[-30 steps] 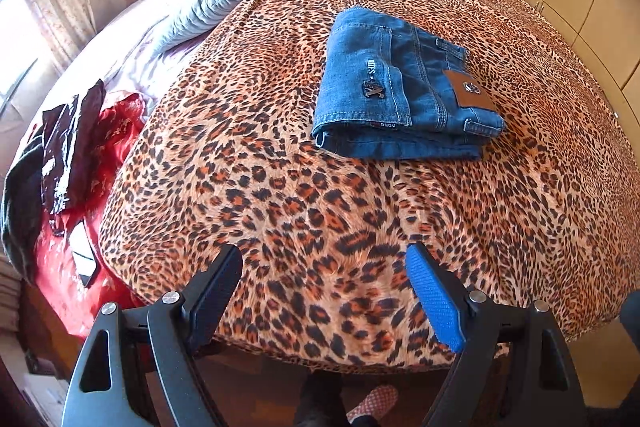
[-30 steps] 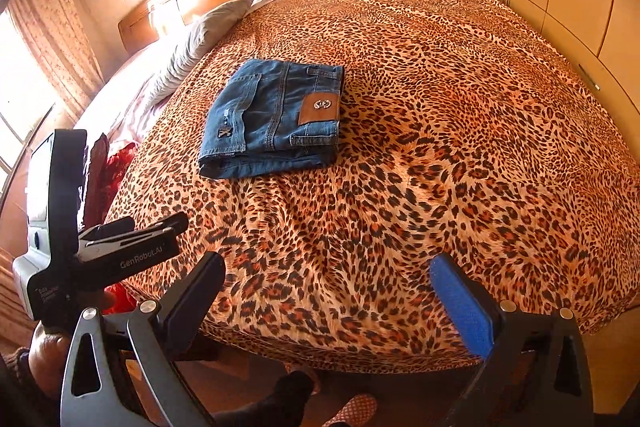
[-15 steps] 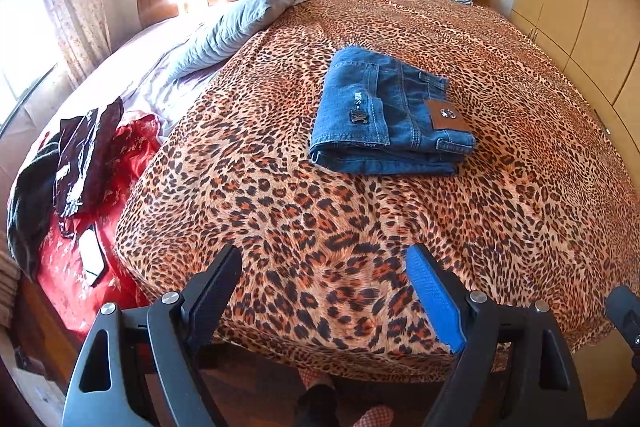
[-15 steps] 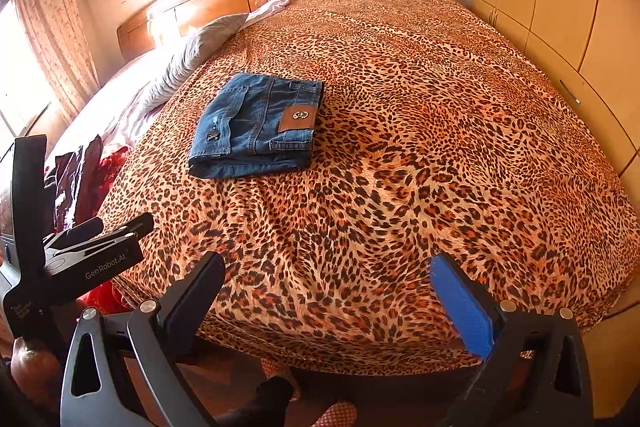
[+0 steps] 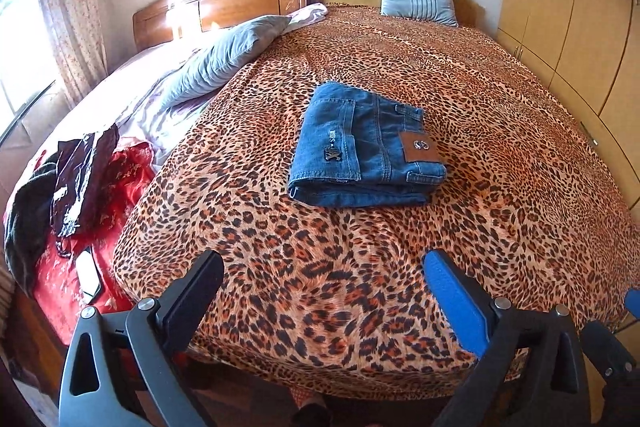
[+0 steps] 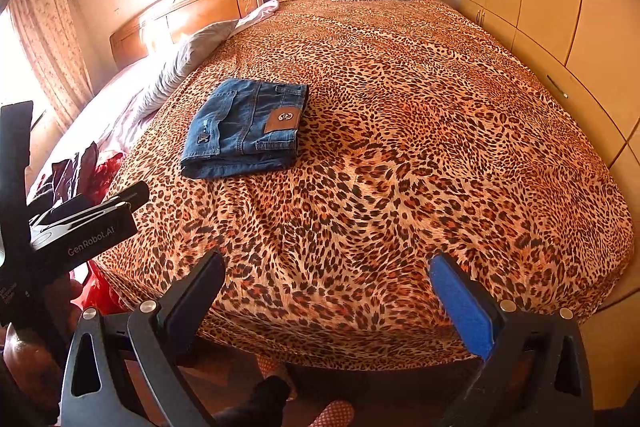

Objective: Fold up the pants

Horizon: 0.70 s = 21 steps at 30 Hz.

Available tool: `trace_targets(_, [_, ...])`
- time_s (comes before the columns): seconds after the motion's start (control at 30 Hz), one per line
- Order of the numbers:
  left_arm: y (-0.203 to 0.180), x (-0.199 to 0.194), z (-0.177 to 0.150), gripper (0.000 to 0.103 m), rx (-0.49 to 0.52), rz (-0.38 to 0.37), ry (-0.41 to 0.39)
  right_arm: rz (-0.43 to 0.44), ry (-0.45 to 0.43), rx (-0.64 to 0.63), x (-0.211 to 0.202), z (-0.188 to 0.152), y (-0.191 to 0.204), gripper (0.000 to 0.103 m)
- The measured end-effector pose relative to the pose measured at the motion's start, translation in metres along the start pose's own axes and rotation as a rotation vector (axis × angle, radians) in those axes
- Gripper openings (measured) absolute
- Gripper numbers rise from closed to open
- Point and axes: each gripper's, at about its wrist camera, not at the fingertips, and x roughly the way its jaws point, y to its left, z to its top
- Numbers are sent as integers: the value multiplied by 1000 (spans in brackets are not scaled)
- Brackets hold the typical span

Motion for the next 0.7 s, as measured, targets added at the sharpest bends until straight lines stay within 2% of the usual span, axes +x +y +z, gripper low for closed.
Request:
trace_targets(0.23, [-2,0,1,102,20,-4,9,-3,-5,-13,-3,-1,5,103])
trace_targets(0.47, [6,0,3,102,-23,-33,24,-11,-10,-11,-5,-2,5,103])
trace_targets(0.7, [9,4,3,102,-37,-8,37,-12,-3,-13,-4,-3,6,103])
